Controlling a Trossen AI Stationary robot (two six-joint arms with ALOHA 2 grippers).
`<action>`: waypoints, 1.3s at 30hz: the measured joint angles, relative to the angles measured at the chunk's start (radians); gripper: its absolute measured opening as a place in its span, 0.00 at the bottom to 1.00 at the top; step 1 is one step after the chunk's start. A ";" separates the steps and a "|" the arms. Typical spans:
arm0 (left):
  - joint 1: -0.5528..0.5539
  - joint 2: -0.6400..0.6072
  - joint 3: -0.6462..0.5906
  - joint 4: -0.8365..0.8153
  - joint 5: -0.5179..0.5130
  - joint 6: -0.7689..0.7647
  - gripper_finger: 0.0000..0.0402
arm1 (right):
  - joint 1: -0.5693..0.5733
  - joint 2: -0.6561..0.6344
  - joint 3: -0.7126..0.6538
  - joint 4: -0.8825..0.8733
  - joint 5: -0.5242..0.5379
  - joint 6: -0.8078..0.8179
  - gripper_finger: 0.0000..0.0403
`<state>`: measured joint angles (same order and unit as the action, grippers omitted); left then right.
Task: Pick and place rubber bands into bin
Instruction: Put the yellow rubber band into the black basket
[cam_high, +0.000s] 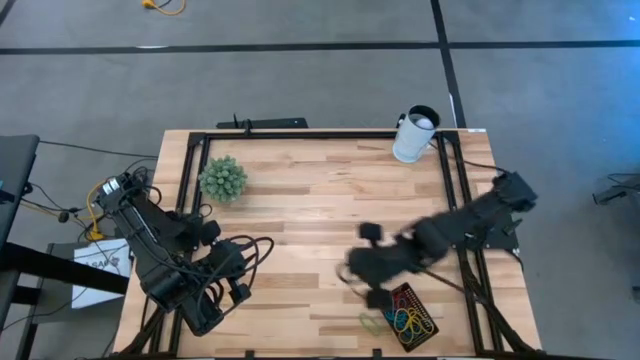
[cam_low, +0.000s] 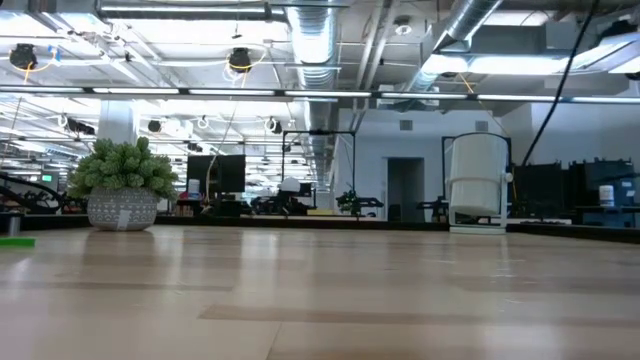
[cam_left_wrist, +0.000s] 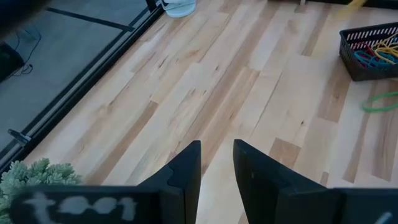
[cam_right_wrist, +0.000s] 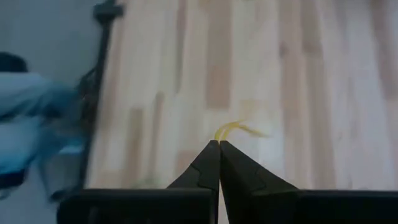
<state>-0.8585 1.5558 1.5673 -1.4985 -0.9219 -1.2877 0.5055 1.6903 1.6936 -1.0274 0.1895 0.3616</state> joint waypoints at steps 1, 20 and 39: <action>0.000 0.000 0.000 0.001 -0.002 0.000 0.21 | 0.046 -0.020 0.000 -0.037 0.008 0.044 0.00; 0.000 0.000 0.000 0.036 -0.061 0.026 0.21 | 0.605 0.072 -0.140 -0.224 0.078 0.735 0.00; 0.002 0.000 0.000 0.051 -0.088 0.099 0.21 | 0.497 -0.235 -0.571 0.256 -0.087 0.691 0.00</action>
<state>-0.8570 1.5558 1.5673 -1.4471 -1.0100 -1.1885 1.0025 1.4557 1.1226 -0.7713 0.1026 1.0525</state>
